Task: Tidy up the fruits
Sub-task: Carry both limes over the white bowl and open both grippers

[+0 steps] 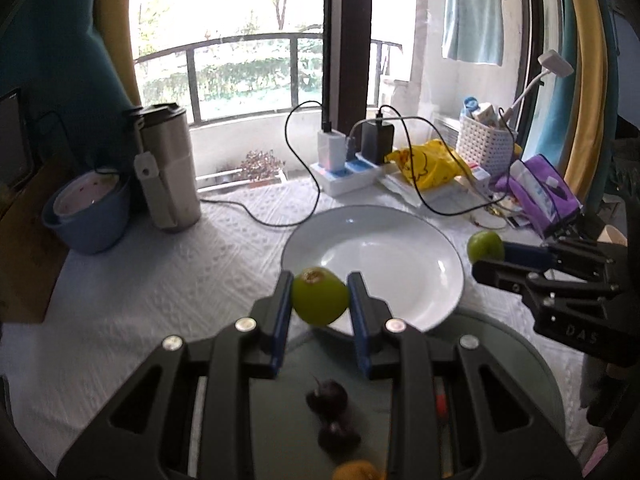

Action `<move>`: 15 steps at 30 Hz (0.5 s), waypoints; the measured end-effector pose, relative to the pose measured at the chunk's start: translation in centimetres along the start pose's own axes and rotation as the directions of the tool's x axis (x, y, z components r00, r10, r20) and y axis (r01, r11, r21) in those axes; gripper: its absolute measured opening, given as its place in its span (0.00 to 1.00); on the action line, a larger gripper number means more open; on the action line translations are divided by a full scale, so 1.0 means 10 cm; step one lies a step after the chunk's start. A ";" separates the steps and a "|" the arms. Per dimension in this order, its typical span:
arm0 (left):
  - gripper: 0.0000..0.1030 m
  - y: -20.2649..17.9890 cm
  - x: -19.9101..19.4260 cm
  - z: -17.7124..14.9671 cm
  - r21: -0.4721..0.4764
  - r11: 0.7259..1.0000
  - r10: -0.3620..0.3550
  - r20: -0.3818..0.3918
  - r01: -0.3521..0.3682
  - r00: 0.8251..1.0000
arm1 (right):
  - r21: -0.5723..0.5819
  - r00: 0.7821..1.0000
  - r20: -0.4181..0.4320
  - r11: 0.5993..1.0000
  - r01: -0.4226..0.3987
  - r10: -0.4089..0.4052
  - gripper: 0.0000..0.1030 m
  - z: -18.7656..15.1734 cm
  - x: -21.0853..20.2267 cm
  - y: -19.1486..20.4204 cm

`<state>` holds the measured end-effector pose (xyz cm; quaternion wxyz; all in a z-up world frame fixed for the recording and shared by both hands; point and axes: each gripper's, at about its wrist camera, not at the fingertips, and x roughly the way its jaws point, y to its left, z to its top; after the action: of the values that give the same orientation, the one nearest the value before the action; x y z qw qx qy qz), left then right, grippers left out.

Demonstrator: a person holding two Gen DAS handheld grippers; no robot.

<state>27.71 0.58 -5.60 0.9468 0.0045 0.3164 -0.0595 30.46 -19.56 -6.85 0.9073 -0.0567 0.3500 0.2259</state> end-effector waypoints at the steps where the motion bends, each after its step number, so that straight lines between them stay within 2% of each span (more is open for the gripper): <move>1: 0.28 0.00 0.04 0.01 0.000 1.000 -0.003 -0.003 0.003 1.000 | -0.003 1.000 -0.002 1.000 0.000 0.000 0.32 0.01 0.02 0.00; 8: 0.28 0.04 0.35 0.09 -0.001 0.999 -0.043 -0.056 0.043 0.998 | -0.014 1.000 -0.009 1.000 -0.002 0.002 0.32 0.12 0.20 -0.03; 13: 0.28 0.11 0.57 0.16 -0.050 0.994 -0.104 -0.115 0.098 0.988 | -0.026 1.000 -0.013 0.999 -0.019 0.018 0.32 0.22 0.38 -0.03; 15: 0.28 0.13 0.65 0.18 -0.067 0.993 -0.104 -0.135 0.096 0.985 | -0.029 1.000 -0.017 0.999 -0.025 0.025 0.32 0.25 0.46 -0.03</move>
<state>34.11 1.08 -8.12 0.9180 -0.0357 0.3829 -0.0971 35.13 -17.52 -7.99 0.9006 -0.0672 0.3548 0.2419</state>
